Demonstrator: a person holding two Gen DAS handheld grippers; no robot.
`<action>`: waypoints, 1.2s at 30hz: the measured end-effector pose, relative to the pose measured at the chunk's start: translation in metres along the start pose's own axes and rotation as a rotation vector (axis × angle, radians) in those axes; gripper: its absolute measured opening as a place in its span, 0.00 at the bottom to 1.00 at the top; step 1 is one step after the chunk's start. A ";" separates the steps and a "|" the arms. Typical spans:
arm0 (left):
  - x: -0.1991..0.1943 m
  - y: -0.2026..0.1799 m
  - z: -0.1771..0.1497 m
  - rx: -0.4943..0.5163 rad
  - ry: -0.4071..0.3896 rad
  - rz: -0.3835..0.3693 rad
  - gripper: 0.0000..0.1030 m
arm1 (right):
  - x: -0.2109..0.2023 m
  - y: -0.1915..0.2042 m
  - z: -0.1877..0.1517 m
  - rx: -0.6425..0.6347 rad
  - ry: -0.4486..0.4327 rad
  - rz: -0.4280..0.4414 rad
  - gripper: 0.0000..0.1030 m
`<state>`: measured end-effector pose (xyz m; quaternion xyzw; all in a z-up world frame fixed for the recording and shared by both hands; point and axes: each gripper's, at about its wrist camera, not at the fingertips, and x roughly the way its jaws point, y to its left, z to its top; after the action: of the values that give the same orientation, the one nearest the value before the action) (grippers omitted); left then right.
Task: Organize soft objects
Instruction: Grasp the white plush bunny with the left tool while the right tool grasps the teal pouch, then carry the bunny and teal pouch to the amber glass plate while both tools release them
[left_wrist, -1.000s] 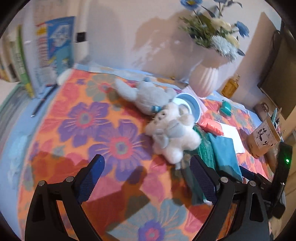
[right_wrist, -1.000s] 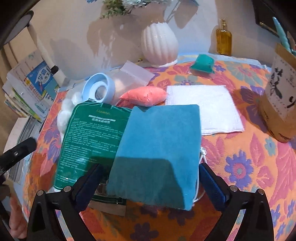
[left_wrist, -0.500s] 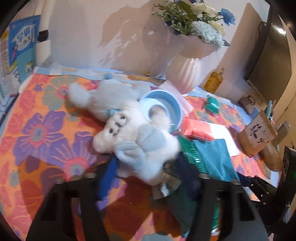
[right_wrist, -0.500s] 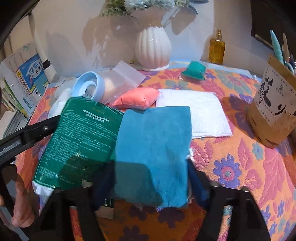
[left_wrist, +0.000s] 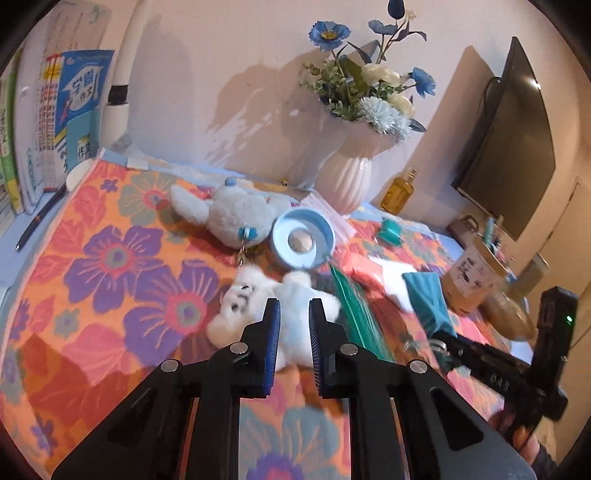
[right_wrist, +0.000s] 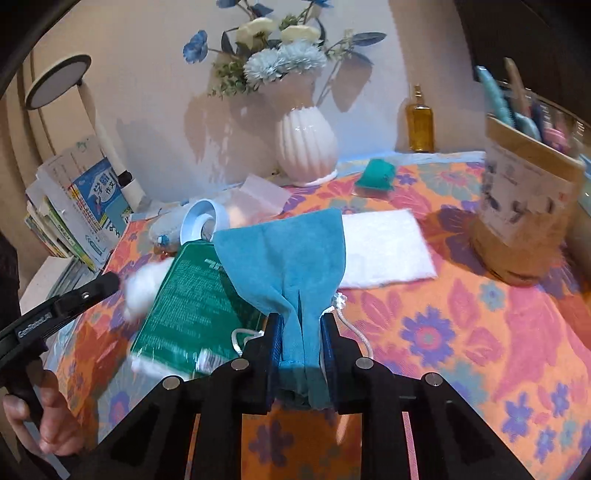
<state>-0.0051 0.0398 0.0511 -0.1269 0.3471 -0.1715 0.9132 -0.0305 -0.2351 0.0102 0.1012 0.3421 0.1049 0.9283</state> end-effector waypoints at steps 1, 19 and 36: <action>-0.002 0.002 -0.001 -0.004 0.024 -0.002 0.13 | -0.005 -0.004 -0.002 0.012 0.002 -0.005 0.20; 0.066 0.000 0.012 0.013 0.168 0.148 0.75 | 0.014 -0.024 -0.007 0.013 0.099 -0.058 0.21; -0.015 -0.009 -0.022 -0.001 -0.001 0.096 0.57 | -0.006 -0.018 -0.022 -0.046 0.131 -0.047 0.33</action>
<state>-0.0324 0.0350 0.0476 -0.1106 0.3527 -0.1271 0.9205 -0.0472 -0.2513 -0.0077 0.0646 0.4017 0.0972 0.9083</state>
